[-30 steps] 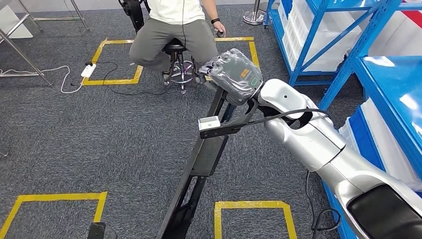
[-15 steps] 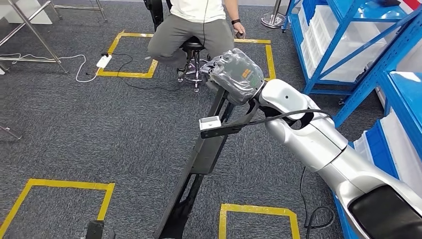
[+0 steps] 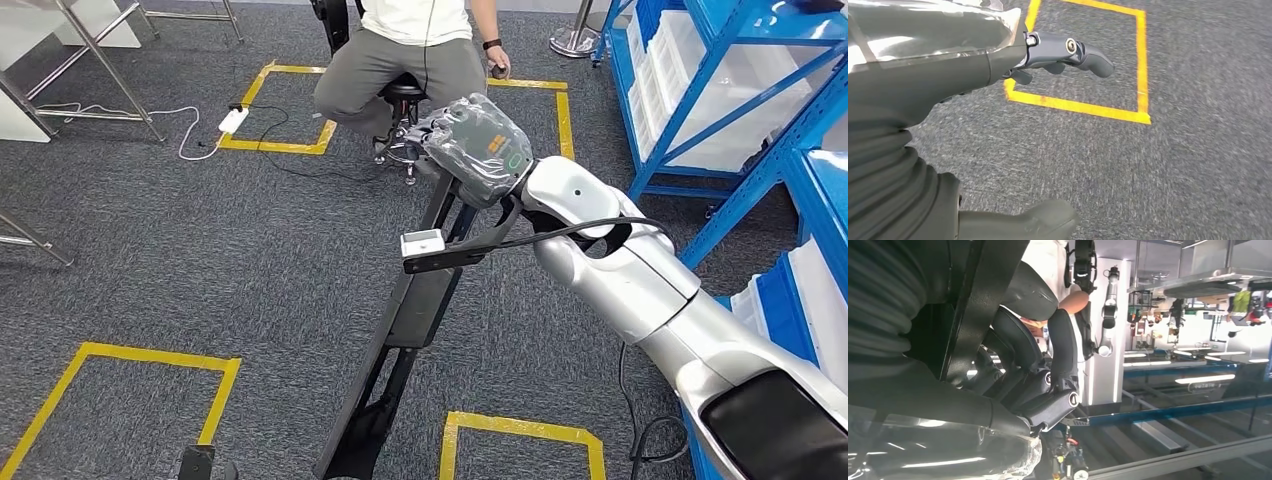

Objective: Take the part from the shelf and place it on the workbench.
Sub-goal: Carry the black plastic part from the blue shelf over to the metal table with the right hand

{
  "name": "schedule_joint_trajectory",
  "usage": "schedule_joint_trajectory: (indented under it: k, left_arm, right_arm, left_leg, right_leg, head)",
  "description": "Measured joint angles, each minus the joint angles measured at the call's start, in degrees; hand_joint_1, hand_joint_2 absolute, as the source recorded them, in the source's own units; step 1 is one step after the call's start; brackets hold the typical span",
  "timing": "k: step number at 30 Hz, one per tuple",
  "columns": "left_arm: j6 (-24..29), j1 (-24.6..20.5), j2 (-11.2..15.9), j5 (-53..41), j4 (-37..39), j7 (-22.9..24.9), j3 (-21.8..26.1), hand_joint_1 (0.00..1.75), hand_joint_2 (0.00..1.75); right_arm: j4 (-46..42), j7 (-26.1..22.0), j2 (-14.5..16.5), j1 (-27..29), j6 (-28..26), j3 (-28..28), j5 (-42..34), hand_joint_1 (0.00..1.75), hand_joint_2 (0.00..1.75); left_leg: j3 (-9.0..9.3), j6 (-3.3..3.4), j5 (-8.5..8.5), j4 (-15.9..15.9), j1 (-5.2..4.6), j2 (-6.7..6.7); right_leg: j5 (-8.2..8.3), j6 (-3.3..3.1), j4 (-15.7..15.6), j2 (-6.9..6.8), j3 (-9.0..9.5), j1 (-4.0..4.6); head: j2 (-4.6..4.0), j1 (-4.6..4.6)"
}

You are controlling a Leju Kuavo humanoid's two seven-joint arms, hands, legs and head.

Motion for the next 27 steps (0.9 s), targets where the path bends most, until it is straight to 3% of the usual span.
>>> schedule_joint_trajectory:
  k: [3,5,7,9,11,13,14,15,17,19,21,23,25,27]
  left_arm:
    - [0.00,-0.10,0.02,0.03,-0.01,0.09,0.00,0.00,1.75]
    - [0.00,-0.31,-0.02,0.03,-0.02,0.09,-0.01,0.00,1.75]
    - [-0.02,-0.39,-0.04,0.02,-0.02,0.10,-0.01,0.00,1.75]
    - [-0.08,-0.33,-0.03,-0.03,-0.02,0.11,-0.01,0.00,1.75]
    - [-0.13,-0.34,-0.04,-0.18,-0.02,0.16,-0.01,0.00,1.75]
    - [-0.15,-0.33,-0.04,-0.37,-0.02,0.27,-0.01,0.00,1.75]
    - [-0.15,-0.30,-0.05,-0.45,-0.02,0.33,-0.01,0.00,1.75]
    - [-0.15,-0.26,-0.07,-0.52,-0.02,0.39,-0.01,0.00,1.75]
    - [-0.15,-0.24,-0.11,-0.60,-0.02,0.48,-0.01,0.00,1.75]
    - [-0.15,-0.26,-0.13,-0.63,-0.02,0.54,-0.01,0.00,1.75]
    - [-0.10,-0.19,-0.10,-0.64,-0.01,0.60,-0.01,0.00,1.75]
    - [-0.02,0.01,-0.05,-0.61,0.00,0.63,-0.02,0.00,1.75]
    - [0.03,0.18,-0.01,-0.56,0.00,0.63,-0.02,0.00,1.75]
    - [0.04,0.16,0.00,-0.49,0.00,0.62,-0.02,0.00,1.75]
  right_arm:
    - [0.00,-0.07,0.11,-0.11,-0.14,-0.13,0.63,1.62,1.75]
    - [0.00,-0.15,0.10,-0.18,-0.46,-0.19,1.12,1.62,1.75]
    - [-0.01,-0.23,0.07,-0.15,-0.74,-0.20,1.49,1.62,1.75]
    - [-0.02,-0.27,-0.10,-0.10,-0.87,-0.26,1.75,1.62,1.75]
    - [-0.02,-0.28,-0.50,-0.01,-1.08,-0.37,1.96,1.62,1.75]
    - [-0.02,-0.28,-0.95,0.43,-1.28,-0.40,2.14,1.62,1.75]
    - [-0.02,-0.28,-1.15,0.76,-1.34,-0.39,2.23,1.62,1.75]
    - [-0.02,-0.28,-1.32,1.05,-1.38,-0.39,2.30,1.62,1.75]
    - [-0.02,-0.27,-1.53,1.31,-1.42,-0.45,2.46,1.62,1.75]
    - [-0.02,-0.28,-1.61,1.35,-1.46,-0.57,2.64,1.62,1.75]
    - [-0.02,-0.31,-1.54,1.51,-1.51,-0.65,2.82,1.62,1.75]
    - [-0.03,-0.32,-1.34,1.60,-1.55,-0.71,2.98,1.62,1.75]
    - [-0.04,-0.33,-0.99,1.50,-1.55,-0.81,3.07,1.62,1.75]
    - [-0.04,-0.38,-0.70,1.45,-1.55,-0.85,3.09,1.62,1.75]
  left_leg:
    - [5.42,0.64,5.27,-10.56,-0.33,1.69]
    - [7.66,1.19,6.50,-15.02,-0.80,2.65]
    - [7.73,1.77,6.52,-15.57,-1.07,1.88]
    - [8.06,2.52,6.96,-16.15,-0.92,0.97]
    - [8.38,3.15,7.35,-16.61,-0.69,0.04]
    - [8.36,3.34,7.41,-16.62,-0.70,-1.15]
    - [8.35,3.36,7.42,-16.60,-0.69,-1.85]
    - [8.34,3.35,7.42,-16.55,-0.68,-2.56]
    - [8.34,3.24,7.37,-16.33,-0.61,-3.98]
    - [8.03,2.85,7.19,-15.84,-0.68,-5.16]
    - [7.54,2.26,7.20,-15.62,-0.66,-6.01]
    - [7.20,1.66,7.29,-15.64,-0.40,-6.53]
    - [6.25,1.10,6.00,-13.70,-0.36,-4.39]
    - [3.34,0.59,2.64,-7.49,-0.30,-1.25]
  right_leg:
    - [-0.25,-0.12,0.04,-0.88,0.32,0.43]
    - [-0.45,0.07,0.05,-1.50,0.40,0.84]
    - [-0.62,0.41,-0.07,-2.29,0.50,0.98]
    - [-1.37,0.77,0.89,-1.91,0.09,0.91]
    - [-3.73,0.70,5.71,-0.34,-2.13,0.75]
    - [-6.72,0.55,13.67,0.54,-5.94,0.56]
    - [-7.40,0.74,16.40,0.66,-7.41,0.48]
    - [-7.14,1.11,16.97,0.75,-7.85,0.41]
    - [-4.07,2.12,10.86,1.48,-5.21,0.08]
    - [-1.13,2.61,3.19,3.39,-1.70,-0.47]
    - [-0.28,2.22,0.76,4.01,-0.57,-0.52]
    - [0.00,1.47,0.57,2.88,-0.46,-0.37]
    - [0.22,0.62,0.28,1.93,-0.30,-0.48]
    - [0.19,-0.01,0.18,0.87,-0.21,-0.35]
  head:
    - [0.00,-0.01]
    - [0.00,0.04]
    - [0.00,0.07]
    - [0.00,0.09]
    - [0.00,0.15]
    - [0.00,0.19]
    - [0.00,0.20]
    - [0.00,0.21]
    - [0.00,0.21]
    - [0.00,0.22]
    - [0.00,0.23]
    - [0.00,0.25]
    - [0.00,0.08]
    - [0.00,-0.10]
